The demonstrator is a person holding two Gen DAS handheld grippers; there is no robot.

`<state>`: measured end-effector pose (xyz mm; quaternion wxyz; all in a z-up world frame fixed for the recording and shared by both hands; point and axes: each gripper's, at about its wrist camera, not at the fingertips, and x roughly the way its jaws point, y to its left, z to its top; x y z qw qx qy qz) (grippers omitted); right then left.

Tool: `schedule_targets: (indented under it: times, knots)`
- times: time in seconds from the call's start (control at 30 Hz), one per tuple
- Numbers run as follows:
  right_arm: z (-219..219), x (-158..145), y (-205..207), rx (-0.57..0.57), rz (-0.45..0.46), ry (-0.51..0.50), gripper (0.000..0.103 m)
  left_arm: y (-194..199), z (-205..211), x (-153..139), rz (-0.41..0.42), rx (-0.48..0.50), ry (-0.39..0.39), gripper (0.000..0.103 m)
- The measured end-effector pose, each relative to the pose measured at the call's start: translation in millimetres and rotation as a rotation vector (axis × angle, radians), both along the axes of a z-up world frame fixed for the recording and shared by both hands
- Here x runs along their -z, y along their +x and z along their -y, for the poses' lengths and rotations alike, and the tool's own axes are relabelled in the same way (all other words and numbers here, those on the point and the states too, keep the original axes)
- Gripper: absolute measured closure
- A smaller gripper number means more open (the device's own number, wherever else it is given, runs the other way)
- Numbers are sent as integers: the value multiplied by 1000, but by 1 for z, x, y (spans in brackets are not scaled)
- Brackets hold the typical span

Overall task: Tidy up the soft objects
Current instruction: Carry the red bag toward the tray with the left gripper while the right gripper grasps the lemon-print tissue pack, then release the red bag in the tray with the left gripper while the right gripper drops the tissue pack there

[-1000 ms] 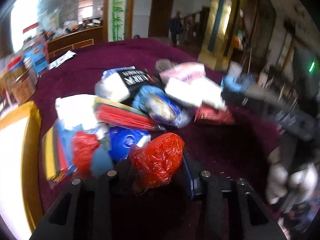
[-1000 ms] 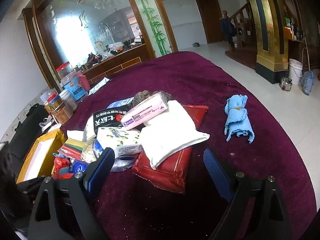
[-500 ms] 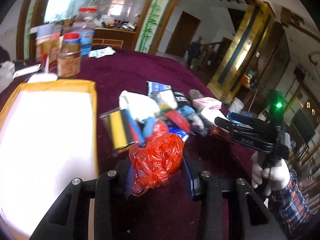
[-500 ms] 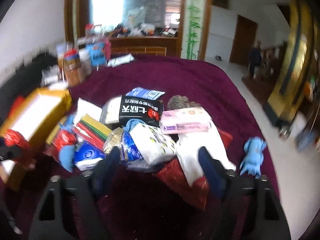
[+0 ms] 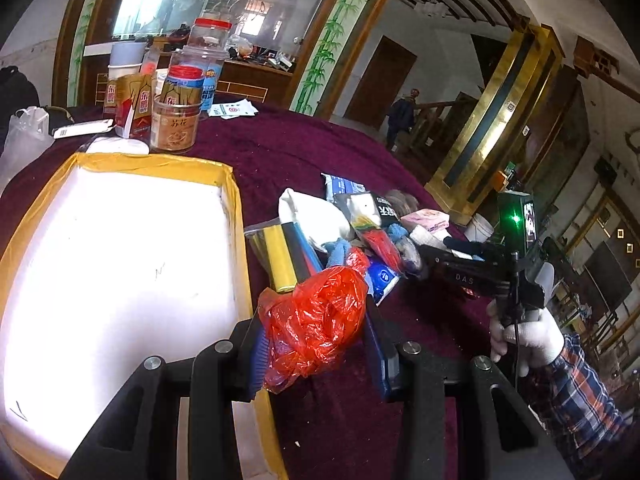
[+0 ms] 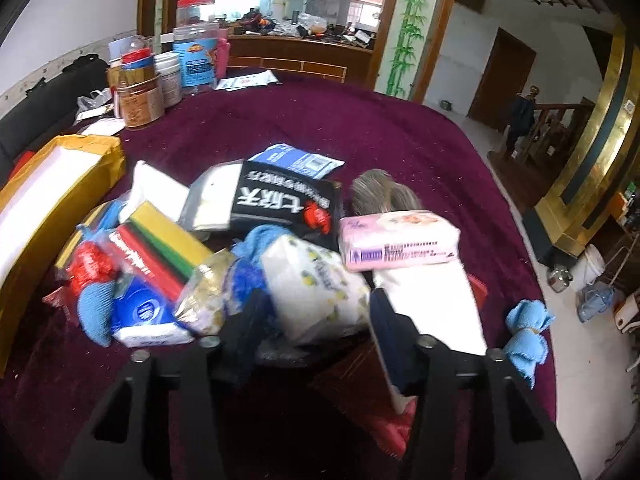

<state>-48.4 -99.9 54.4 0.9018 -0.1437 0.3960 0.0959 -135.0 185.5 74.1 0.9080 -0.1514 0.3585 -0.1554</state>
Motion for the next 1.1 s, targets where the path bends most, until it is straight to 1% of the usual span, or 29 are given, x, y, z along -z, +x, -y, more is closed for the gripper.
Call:
schedule_targets:
  times: [0.03, 0.07, 0.1, 0.13, 0.17, 0.2, 0.23, 0.33, 0.47, 0.57, 0.67, 0.77, 0.83, 0.9, 0.97, 1.03, 1.1]
  knots:
    - [-1, 0, 3, 4, 5, -8, 42, 0, 0, 1, -4, 0, -3, 60]
    - [-1, 1, 5, 4, 4, -12, 45, 0, -1, 1, -7, -2, -4, 60]
    - [-1, 2, 7, 5, 3, -12, 55, -1, -1, 1, -7, -3, -5, 60]
    - [0, 2, 9, 4, -6, 1, 72, -2, -2, 0, -5, -4, -5, 60]
    - [2, 1, 10, -6, -31, 39, 74, -3, -3, -2, -1, -6, -5, 60]
    - [2, 0, 10, 2, -57, 57, 75, -4, -6, -4, 3, -8, -8, 60]
    - [2, -3, 8, 6, -46, 56, 77, -3, -9, -5, 6, -10, -16, 60]
    - [5, -16, -1, 4, -41, 113, 78, -2, -19, -11, 7, -15, -36, 60]
    - [8, -54, -17, -28, -14, 271, 78, 7, -35, -18, -2, -24, -44, 60]
    - [-5, -73, -22, -89, -36, 381, 78, 23, -48, -22, -20, -39, -40, 60]
    - [-36, -82, -20, -173, -95, 473, 78, 47, -64, -21, -38, -77, -30, 60]
    - [-73, -81, -11, -258, -189, 583, 78, 73, -81, -12, -93, -102, -79, 60]
    - [-101, -77, -1, -308, -275, 660, 78, 91, -92, -2, -136, -121, -113, 60]
    - [-127, -69, 8, -345, -358, 711, 78, 102, -97, 6, -165, -142, -130, 60]
    - [-155, -59, 18, -373, -430, 738, 78, 115, -104, 17, -195, -171, -161, 59]
    - [-174, -50, 25, -375, -461, 723, 78, 125, -109, 23, -209, -204, -171, 59]
    - [-193, -36, 39, -363, -514, 724, 78, 131, -116, 26, -212, -229, -177, 54]
